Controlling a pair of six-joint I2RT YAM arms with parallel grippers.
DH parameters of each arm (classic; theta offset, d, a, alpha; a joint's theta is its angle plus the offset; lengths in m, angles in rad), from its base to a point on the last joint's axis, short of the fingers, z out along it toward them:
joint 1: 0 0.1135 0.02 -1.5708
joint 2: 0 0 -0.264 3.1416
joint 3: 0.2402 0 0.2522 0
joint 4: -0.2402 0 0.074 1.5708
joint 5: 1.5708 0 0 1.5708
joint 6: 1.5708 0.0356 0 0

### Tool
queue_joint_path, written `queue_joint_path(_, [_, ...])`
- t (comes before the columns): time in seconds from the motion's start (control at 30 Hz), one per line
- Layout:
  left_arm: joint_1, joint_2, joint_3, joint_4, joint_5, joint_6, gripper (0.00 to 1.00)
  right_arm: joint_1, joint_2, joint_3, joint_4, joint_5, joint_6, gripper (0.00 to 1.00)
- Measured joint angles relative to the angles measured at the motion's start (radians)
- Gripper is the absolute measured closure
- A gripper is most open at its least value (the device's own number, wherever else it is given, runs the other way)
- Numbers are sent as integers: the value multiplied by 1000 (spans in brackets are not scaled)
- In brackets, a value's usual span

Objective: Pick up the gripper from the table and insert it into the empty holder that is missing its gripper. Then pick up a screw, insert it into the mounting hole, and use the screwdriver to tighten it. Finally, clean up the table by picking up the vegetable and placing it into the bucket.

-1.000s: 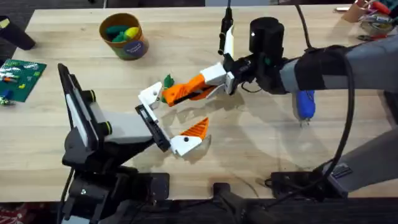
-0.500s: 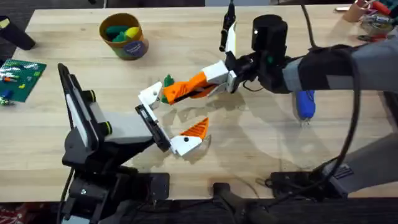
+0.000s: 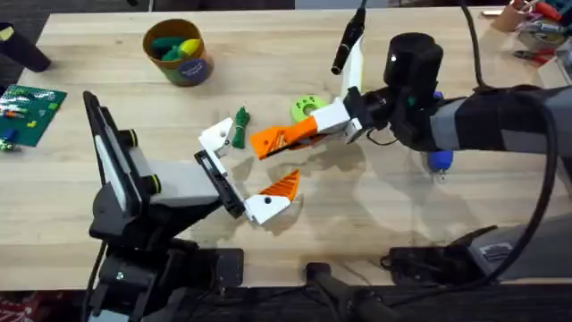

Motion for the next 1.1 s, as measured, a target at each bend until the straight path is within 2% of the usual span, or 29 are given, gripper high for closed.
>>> queue_joint_path(0.23, [0, 0, 0, 0, 6, 0, 15, 3, -1, 0, 1, 0, -1, 982])
queue_joint_path(0.5, [0, 0, 0, -6, 58, 0, 15, 8, -1, 0, 2, 0, 16, 981])
queue_joint_path(0.83, [0, 0, 0, -7, 67, 0, 14, 86, -1, 0, 34, 0, 43, 982])
queue_joint_path(1.1, [0, 0, 0, -7, 67, 0, 14, 79, -1, 0, 46, 1, 41, 982])
